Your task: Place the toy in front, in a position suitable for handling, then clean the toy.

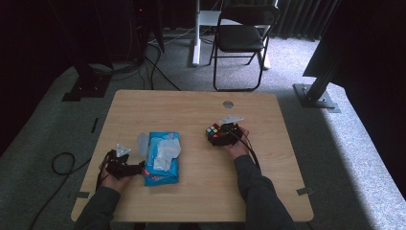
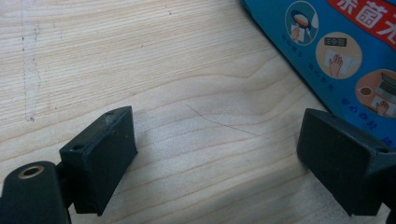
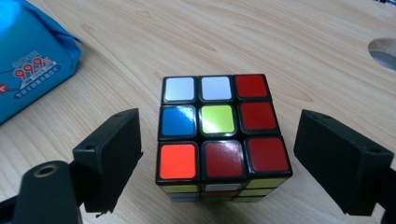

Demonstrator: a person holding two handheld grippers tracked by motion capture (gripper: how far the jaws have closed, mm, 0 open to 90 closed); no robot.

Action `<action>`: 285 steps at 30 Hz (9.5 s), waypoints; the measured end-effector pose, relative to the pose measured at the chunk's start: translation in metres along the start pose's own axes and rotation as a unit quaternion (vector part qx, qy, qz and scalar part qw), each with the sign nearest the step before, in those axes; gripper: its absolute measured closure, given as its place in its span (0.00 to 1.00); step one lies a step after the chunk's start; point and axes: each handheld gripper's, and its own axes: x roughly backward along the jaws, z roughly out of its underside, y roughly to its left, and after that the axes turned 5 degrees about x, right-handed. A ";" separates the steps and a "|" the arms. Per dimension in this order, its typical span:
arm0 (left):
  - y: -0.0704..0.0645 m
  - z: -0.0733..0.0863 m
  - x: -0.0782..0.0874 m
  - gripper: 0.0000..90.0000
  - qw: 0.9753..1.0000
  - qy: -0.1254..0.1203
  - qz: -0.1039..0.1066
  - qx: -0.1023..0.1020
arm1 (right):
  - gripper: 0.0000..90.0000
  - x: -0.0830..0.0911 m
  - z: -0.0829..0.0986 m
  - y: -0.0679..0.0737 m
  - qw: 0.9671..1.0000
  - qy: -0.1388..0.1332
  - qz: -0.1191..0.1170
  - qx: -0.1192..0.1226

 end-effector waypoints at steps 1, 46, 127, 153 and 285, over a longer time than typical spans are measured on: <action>0.000 0.000 0.000 0.13 1.000 0.000 0.000 0.000 | 0.17 -0.001 0.001 -0.001 1.000 0.001 -0.003 -0.004; 0.000 0.000 0.000 0.13 1.000 0.000 0.000 0.000 | 0.38 0.044 0.026 0.044 0.996 -0.012 -0.049 0.067; -0.001 -0.006 0.028 0.40 0.999 -0.027 0.026 0.016 | 0.35 0.071 0.106 -0.007 0.999 0.027 0.035 -0.028; -0.010 -0.018 0.074 0.39 0.997 -0.075 0.023 0.017 | 0.34 0.071 0.107 -0.008 0.999 0.024 0.035 -0.029; -0.050 -0.111 -0.008 0.36 0.996 -0.034 -0.008 -0.079 | 0.33 0.072 0.108 -0.008 0.999 0.024 0.035 -0.029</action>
